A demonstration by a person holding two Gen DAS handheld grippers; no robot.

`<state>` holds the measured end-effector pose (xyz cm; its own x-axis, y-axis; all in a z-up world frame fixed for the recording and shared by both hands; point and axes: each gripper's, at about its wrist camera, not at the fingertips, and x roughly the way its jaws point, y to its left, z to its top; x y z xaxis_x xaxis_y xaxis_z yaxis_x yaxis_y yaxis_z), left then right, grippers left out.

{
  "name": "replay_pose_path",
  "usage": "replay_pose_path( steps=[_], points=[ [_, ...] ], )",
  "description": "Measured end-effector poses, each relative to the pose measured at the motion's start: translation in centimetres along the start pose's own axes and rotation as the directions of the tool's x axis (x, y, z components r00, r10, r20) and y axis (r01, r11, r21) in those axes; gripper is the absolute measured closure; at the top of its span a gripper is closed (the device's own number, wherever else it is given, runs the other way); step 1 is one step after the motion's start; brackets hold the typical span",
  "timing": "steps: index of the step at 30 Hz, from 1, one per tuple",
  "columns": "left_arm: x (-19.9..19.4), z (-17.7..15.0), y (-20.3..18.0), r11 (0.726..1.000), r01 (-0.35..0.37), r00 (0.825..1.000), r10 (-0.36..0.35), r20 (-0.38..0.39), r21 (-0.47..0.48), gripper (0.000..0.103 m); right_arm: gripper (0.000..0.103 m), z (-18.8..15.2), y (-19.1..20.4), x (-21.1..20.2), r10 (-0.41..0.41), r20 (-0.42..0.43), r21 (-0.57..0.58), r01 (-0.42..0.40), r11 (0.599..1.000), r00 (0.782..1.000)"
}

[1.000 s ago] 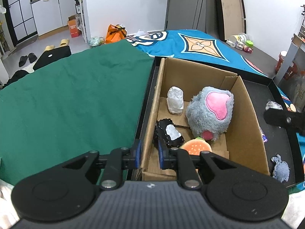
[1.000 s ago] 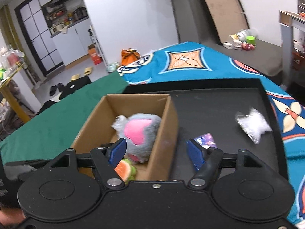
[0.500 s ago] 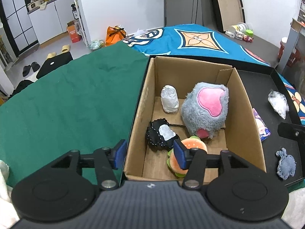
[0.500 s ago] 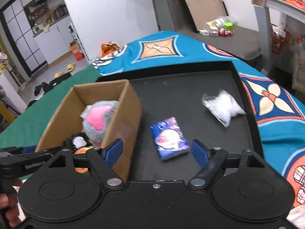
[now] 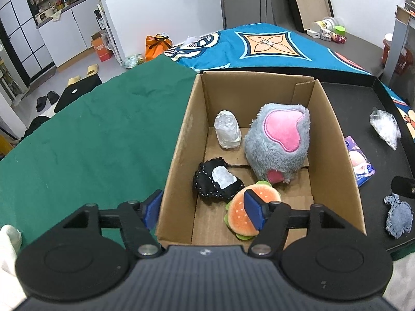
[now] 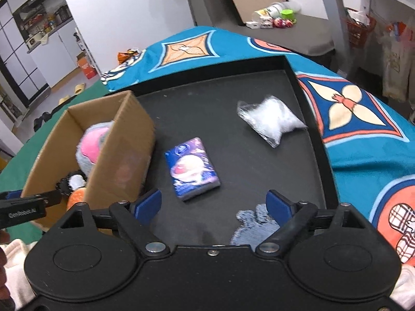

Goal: Organize soft objects
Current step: 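Move the open right tool over the blue denim bunny plush, then close the right tool on the blue denim bunny plush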

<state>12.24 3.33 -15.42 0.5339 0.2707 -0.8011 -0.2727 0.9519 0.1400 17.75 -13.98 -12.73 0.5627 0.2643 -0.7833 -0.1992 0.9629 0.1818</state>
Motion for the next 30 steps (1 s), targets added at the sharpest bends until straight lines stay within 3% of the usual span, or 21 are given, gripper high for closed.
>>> replay_pose_path(
  steps=[11, 17, 21, 23, 25, 30],
  points=[
    [0.5, 0.3, -0.9, 0.999, -0.035, 0.999, 0.035, -0.011, 0.031, 0.033, 0.015, -1.6, -2.1, 2.2, -0.040, -0.066, 0.013, 0.041, 0.999, 0.997],
    [0.7, 0.4, -1.0, 0.999, -0.039, 0.999, 0.039, -0.016, 0.034, 0.032, 0.017, -2.1, -3.0, 3.1, -0.101, -0.094, 0.007, 0.102, 0.995, 0.990],
    [0.8, 0.4, -1.2, 0.998, -0.043, 0.999, 0.043, -0.017, 0.036, 0.032, 0.027, -2.7, -3.3, 3.6, -0.130, -0.128, -0.025, 0.128, 0.991, 0.983],
    [0.8, 0.4, -1.2, 0.998, -0.041, 0.999, 0.042, -0.015, 0.037, 0.032, 0.037, -3.0, -3.1, 3.6, -0.151, -0.124, -0.047, 0.146, 0.988, 0.981],
    [0.8, 0.3, -1.2, 0.998, -0.043, 0.999, 0.043, -0.014, 0.038, 0.031, 0.054, -2.8, -2.8, 3.3, -0.163, -0.127, -0.060, 0.156, 0.986, 0.978],
    [0.7, 0.4, -1.1, 0.999, -0.035, 0.999, 0.035, -0.013, 0.037, 0.031, 0.057, -2.1, -2.8, 2.7, -0.132, -0.124, -0.037, 0.128, 0.991, 0.983]
  ],
)
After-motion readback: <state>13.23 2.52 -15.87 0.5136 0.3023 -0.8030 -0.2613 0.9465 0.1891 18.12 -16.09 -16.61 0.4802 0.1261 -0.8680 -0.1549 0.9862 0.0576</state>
